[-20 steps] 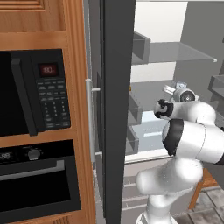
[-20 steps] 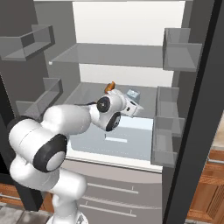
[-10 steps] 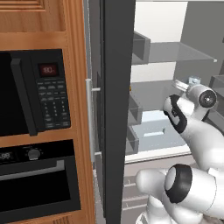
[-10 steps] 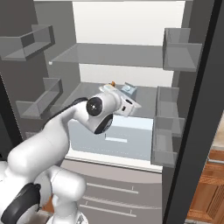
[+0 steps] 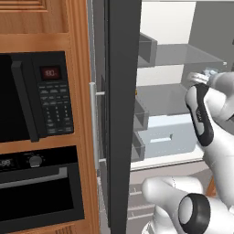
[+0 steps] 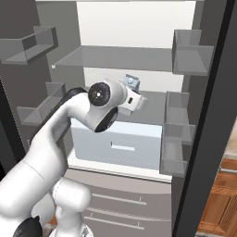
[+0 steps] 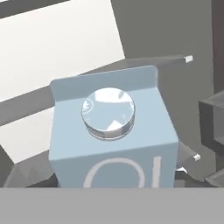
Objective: Take out the milk from the fridge and place it on the tray on the counter. Then take the sugar cube near the tray and place it in the tray.
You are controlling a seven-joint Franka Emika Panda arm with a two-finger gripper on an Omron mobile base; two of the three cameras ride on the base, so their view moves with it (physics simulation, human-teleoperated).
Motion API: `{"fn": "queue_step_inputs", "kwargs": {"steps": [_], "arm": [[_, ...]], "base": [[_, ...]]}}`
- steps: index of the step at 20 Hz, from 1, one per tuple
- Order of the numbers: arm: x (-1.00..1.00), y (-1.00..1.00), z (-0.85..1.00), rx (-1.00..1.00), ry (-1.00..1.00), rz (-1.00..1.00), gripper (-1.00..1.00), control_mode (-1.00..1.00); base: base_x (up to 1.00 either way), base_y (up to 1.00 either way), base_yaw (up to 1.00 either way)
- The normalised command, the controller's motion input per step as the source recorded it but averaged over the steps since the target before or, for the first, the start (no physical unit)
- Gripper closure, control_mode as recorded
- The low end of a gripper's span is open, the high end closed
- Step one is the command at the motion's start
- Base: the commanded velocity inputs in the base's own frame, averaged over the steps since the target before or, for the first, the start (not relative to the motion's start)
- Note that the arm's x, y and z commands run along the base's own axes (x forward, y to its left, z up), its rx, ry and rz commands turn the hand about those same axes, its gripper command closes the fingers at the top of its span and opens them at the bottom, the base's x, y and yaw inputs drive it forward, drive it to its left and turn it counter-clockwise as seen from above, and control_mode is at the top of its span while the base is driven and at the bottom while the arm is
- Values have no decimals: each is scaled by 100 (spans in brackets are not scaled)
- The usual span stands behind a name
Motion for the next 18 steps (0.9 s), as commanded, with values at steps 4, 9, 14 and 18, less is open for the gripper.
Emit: {"fn": "queue_step_inputs", "kwargs": {"steps": [4, 9, 14, 18], "arm": [[-31, 45, 12, 0, 21, 2, 100, -100], [-60, 38, 0, -2, -1, 1, 100, -100], [-61, 25, -4, -11, -14, 8, 100, -100], [-33, 36, -4, -12, -12, 11, 100, -100]], "base": [[0, 0, 0], [0, 0, 0], [0, 0, 0], [0, 0, 0]]}}
